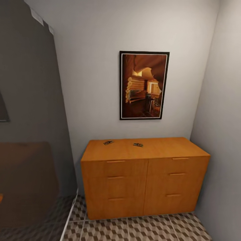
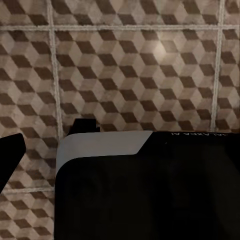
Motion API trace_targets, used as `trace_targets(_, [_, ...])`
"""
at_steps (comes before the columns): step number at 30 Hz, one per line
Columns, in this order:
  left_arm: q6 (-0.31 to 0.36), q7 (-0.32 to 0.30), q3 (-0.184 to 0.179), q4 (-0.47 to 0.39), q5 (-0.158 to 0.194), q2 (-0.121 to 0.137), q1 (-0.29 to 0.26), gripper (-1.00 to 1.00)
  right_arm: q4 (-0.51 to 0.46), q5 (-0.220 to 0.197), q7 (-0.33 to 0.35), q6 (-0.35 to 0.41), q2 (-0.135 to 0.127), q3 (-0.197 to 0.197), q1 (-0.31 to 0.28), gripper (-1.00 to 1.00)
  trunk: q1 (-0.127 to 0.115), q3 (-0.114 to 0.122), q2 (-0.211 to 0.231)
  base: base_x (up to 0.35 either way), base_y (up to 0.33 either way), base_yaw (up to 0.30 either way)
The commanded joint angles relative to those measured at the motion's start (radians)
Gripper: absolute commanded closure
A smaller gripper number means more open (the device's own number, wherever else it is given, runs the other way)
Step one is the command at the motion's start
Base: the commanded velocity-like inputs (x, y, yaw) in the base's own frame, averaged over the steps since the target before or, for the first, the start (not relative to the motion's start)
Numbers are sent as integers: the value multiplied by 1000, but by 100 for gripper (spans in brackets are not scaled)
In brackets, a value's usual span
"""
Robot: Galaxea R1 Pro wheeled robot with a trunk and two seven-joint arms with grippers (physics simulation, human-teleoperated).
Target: Take the four mousetraps from the cabinet in the bathroom and place them on the bathroom floor. Make sure all four end up on the same floor surface, and ensure that at least two of them are either under or directly next to the same bathroom sink.
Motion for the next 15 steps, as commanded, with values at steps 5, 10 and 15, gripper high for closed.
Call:
trace_targets(5, [3, -3, -6, 0, 10, 0, -1, -100, 3, 8, 2, -6, -1, -9, -1, -100, 1, -1, -1, 130, 111, 0])
trace_targets(10, [3, -3, -6, 0, 9, 0, -1, -100, 3, 8, 1, -6, -1, -9, -1, -100, 1, -1, -1, 43, 36, 0])
trace_targets(15, [3, -3, -6, 0, 10, -1, -1, -100, 3, 8, 2, -6, 0, -9, -1, -100, 1, -1, -1, 49, 12, 0])
